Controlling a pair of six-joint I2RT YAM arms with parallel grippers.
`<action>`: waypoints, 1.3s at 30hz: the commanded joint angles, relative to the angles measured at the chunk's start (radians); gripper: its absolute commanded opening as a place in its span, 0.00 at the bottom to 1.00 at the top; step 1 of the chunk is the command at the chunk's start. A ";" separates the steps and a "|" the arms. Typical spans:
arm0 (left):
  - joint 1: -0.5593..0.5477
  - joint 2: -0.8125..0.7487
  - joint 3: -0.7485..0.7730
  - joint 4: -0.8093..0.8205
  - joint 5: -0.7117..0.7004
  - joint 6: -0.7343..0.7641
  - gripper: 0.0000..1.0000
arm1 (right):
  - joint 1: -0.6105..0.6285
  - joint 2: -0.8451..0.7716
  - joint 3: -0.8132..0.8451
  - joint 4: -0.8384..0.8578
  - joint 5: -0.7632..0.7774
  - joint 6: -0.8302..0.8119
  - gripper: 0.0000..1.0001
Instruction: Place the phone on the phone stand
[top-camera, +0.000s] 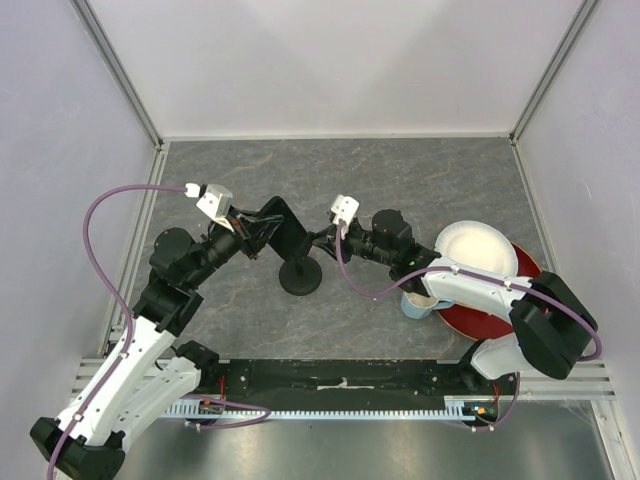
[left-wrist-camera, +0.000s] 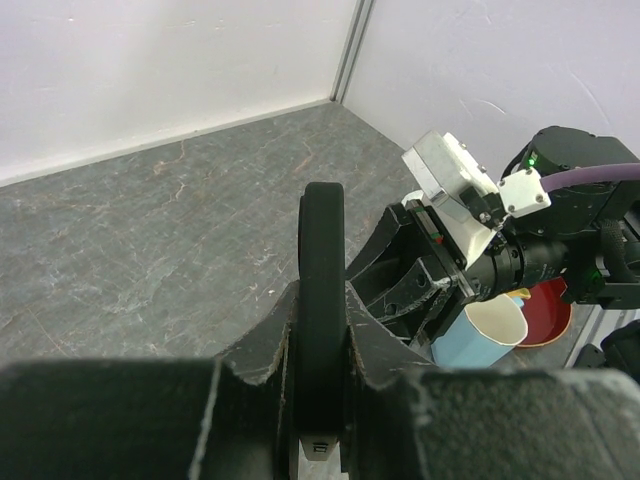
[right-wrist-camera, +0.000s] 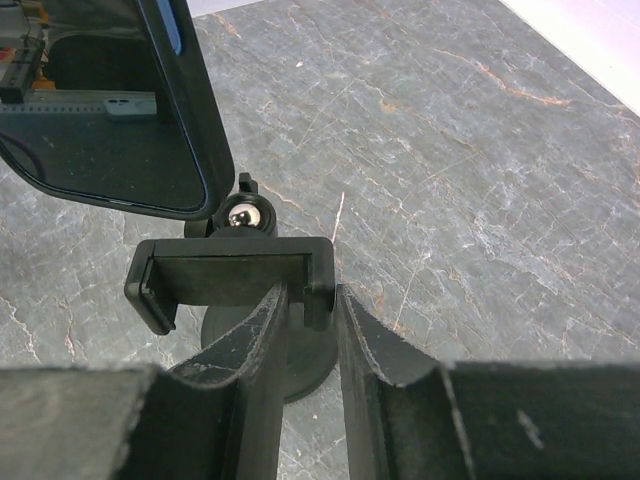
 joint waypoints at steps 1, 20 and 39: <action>-0.008 -0.006 0.051 0.099 0.029 0.005 0.02 | -0.001 0.015 0.043 0.053 -0.006 -0.001 0.32; -0.008 0.020 0.054 0.097 0.040 0.005 0.02 | -0.003 0.008 0.040 0.081 -0.010 0.050 0.00; 0.009 0.268 0.106 0.263 0.621 0.004 0.02 | -0.011 0.025 0.010 0.127 -0.125 0.166 0.00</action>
